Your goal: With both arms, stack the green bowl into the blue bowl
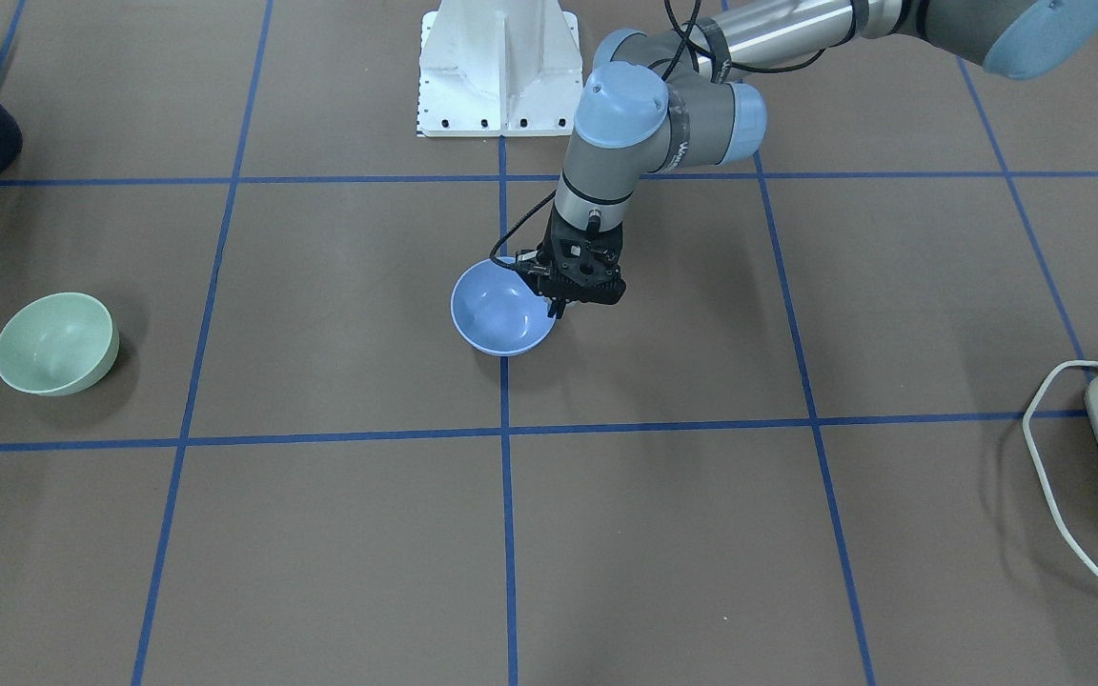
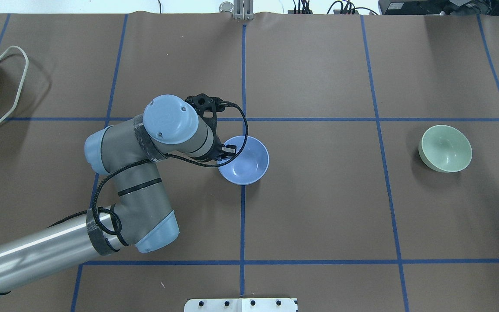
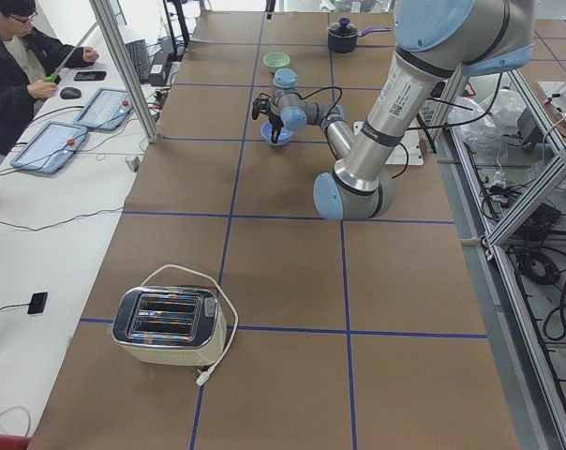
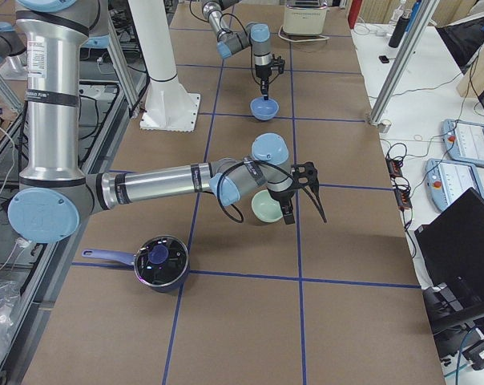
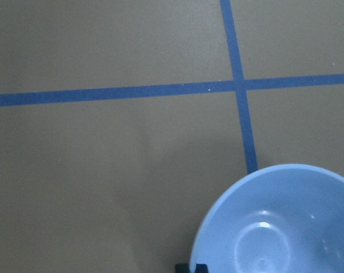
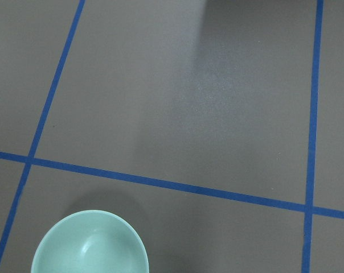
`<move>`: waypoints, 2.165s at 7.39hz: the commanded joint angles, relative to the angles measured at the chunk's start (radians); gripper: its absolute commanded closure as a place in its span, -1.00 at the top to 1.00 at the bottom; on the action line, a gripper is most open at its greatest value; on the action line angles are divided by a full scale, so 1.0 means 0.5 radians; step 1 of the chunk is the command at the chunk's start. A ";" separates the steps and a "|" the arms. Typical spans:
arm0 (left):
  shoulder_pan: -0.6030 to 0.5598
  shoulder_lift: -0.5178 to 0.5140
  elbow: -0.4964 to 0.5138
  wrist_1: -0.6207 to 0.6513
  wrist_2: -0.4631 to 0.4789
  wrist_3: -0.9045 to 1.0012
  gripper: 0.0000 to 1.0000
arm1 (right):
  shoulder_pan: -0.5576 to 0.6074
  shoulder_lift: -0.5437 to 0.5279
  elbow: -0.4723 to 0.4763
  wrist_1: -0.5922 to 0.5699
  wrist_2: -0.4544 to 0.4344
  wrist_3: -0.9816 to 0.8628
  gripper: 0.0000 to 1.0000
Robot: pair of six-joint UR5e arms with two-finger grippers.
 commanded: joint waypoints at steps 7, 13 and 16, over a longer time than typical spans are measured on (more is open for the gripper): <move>-0.185 0.048 -0.153 0.080 -0.171 0.115 0.98 | 0.000 -0.003 -0.003 0.003 0.002 0.000 1.00; -1.654 0.612 -0.567 1.060 -0.897 2.156 0.98 | -0.306 -0.031 -0.021 -0.031 -0.211 0.000 1.00; -2.168 0.817 -0.320 1.157 -0.876 3.139 0.98 | -0.469 -0.003 -0.153 -0.012 -0.283 -0.003 0.96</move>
